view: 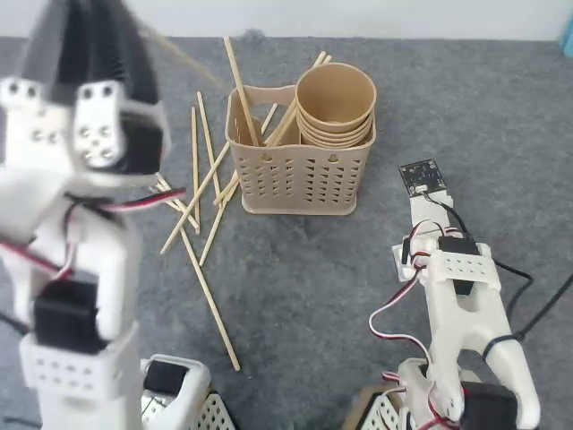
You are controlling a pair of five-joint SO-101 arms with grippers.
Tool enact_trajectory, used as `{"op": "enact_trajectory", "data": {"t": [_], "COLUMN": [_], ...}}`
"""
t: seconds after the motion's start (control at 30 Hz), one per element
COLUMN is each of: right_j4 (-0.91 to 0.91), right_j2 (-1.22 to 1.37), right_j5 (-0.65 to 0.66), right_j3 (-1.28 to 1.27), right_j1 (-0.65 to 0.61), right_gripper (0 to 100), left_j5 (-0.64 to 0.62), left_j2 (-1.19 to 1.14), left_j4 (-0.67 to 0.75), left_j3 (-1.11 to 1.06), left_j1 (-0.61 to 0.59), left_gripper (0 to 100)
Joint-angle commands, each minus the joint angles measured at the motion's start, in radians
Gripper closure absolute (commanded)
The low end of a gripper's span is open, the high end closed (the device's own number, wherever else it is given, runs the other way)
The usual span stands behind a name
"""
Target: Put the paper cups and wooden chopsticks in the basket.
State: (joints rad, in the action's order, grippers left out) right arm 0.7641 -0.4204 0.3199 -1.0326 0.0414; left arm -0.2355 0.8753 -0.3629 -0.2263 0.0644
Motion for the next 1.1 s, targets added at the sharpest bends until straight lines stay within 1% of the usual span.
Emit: {"op": "enact_trajectory", "data": {"t": [0.0,0.1,0.43,0.67,0.7,0.73,0.77,0.87,0.93,1.03,1.07], "right_j4": [-0.008,-0.008,-0.012,-0.015,-0.015,-0.015,-0.016,-0.016,-0.016,-0.015,-0.013], "right_j2": [-0.012,-0.013,-0.013,-0.012,-0.012,-0.012,-0.012,-0.012,-0.012,-0.013,-0.013], "right_j5": [0.012,0.014,0.014,0.018,0.018,0.018,0.018,0.018,0.018,0.018,0.018], "right_j3": [0.008,0.006,0.006,0.006,0.006,0.006,0.006,0.006,0.006,0.006,0.006], "right_j1": [0.001,0.001,0.001,-0.002,-0.002,-0.002,-0.002,-0.002,-0.002,-0.002,-0.002], "right_gripper": [99.1,99.1,99.1,99.1,99.1,99.1,99.1,99.1,99.1,99.1,99.1], "left_j5": [0.006,0.008,0.011,0.006,0.009,0.009,0.011,0.0,-0.029,-0.041,-0.044], "left_j2": [-0.137,-0.198,-0.367,-0.394,-0.388,-0.374,-0.358,-0.311,-0.299,-0.292,-0.285], "left_j4": [-0.028,-0.055,-0.049,-0.058,-0.087,-0.147,-0.212,-0.408,-0.503,-0.58,-0.592], "left_j3": [0.101,0.116,0.11,0.031,0.03,0.035,0.041,0.076,0.099,0.142,0.153], "left_j1": [0.028,0.028,0.026,0.002,0.0,0.0,0.0,0.009,0.011,-0.015,-0.052], "left_gripper": [99,99,99,98,98,95,91,72,65,65,66]}}
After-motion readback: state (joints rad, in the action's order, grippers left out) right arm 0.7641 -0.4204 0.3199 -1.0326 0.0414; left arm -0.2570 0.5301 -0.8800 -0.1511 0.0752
